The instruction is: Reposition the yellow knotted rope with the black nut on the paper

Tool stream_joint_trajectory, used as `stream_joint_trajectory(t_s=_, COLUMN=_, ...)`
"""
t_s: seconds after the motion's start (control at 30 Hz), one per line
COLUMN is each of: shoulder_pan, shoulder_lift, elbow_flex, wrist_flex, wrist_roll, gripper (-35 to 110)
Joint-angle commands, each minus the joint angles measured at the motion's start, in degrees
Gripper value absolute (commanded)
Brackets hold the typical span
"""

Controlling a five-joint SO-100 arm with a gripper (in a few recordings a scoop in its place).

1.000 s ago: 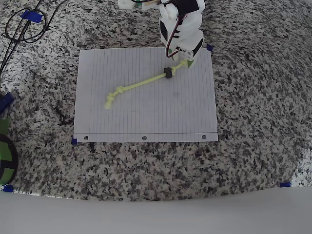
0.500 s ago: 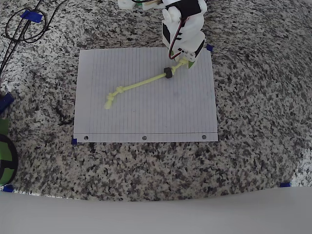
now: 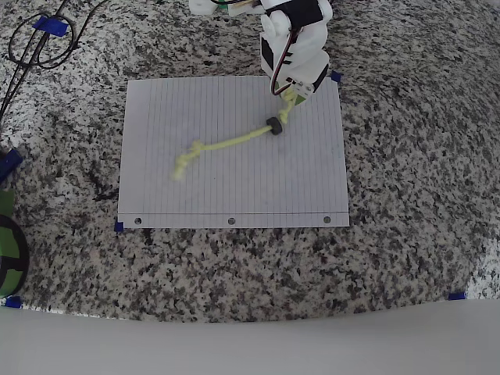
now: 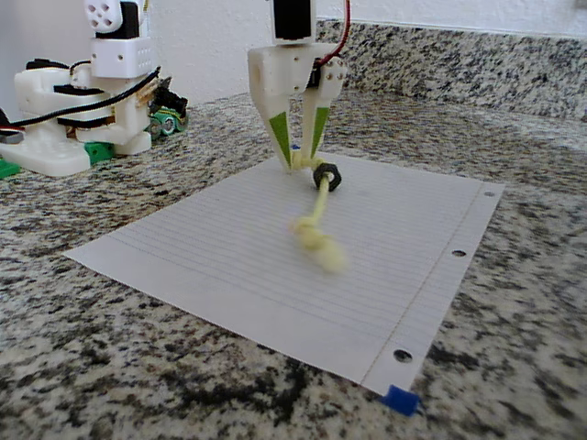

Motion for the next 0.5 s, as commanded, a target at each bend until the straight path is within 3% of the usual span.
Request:
stream_joint_trajectory(t_s=0.0, shoulder_pan=0.7, shoulder_lift=0.7, elbow_flex=-1.32, wrist_flex=-0.09, wrist_roll=-0.62, gripper=0)
stream_joint_trajectory(t_s=0.23, shoulder_pan=2.72, shoulder_lift=4.48, elbow_flex=-1.32, wrist_flex=-0.09, wrist_roll=-1.67, gripper=0)
stream_joint_trajectory(t_s=0.47, shoulder_pan=8.0, shoulder_lift=19.34, elbow_flex=-1.23, wrist_flex=0.18, wrist_roll=-9.67, gripper=0)
